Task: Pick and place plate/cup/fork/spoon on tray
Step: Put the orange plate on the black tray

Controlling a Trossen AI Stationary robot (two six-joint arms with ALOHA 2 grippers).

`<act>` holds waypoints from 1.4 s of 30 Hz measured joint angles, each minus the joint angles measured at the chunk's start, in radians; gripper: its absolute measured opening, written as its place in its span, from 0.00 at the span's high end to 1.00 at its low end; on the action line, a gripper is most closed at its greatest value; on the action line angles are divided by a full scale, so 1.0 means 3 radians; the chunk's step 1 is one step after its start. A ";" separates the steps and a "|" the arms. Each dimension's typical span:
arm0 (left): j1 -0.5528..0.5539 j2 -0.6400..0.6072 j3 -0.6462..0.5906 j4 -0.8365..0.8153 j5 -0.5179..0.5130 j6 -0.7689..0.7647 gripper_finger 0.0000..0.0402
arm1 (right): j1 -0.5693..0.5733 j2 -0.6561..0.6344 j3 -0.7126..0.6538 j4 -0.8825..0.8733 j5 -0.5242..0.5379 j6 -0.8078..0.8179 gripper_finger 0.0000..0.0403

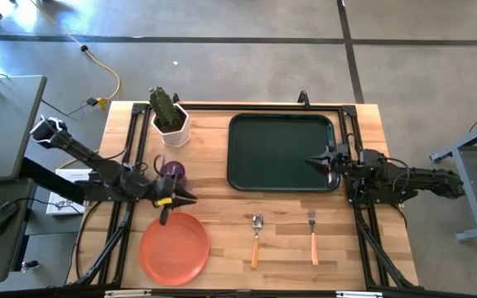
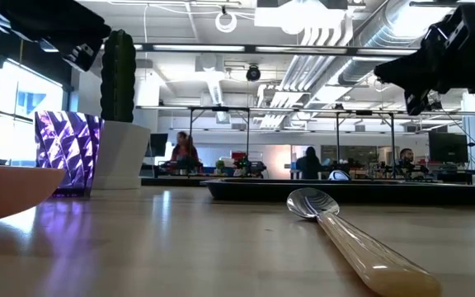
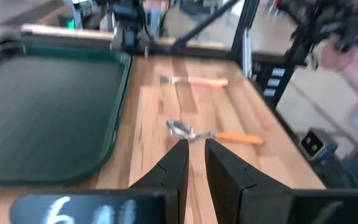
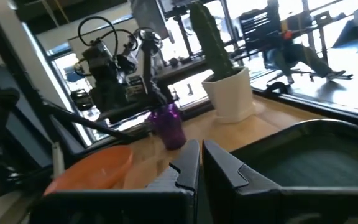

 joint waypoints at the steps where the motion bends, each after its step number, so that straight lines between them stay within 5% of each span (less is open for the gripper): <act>1: -0.0045 0.0050 0.0064 -0.0107 -0.0047 -0.0059 0.88 | 0.0000 0.0008 0.0000 0.0032 -0.0044 0.0036 0.97; 11: -0.0412 0.0228 0.0577 -0.1427 -0.0249 -0.1084 0.83 | 0.0314 0.0464 0.0000 0.0811 -0.0167 -0.0156 0.97; 18: -0.0704 0.0371 0.0806 -0.2020 -0.0031 -0.1874 0.82 | 0.0616 0.1070 0.0000 0.1288 -0.0097 -0.0507 0.97; 25: -0.0850 0.0671 0.0854 -0.2587 0.0093 -0.2688 0.82 | 0.0704 0.1504 0.0099 0.1475 0.0613 -0.0709 0.97; 29: -0.0850 0.0851 0.0854 -0.3010 0.0387 -0.3131 0.80 | 0.0705 0.1649 0.0147 0.1593 0.0617 -0.0723 0.97; 34: -0.0850 0.1023 0.0853 -0.3192 0.0672 -0.3296 0.72 | 0.0704 0.1754 0.0179 0.1617 0.0562 -0.0704 0.93; 42: -0.0847 0.1247 0.0852 -0.3272 0.0584 -0.3109 0.59 | 0.0696 0.1863 0.0179 0.1625 0.0625 -0.0498 0.72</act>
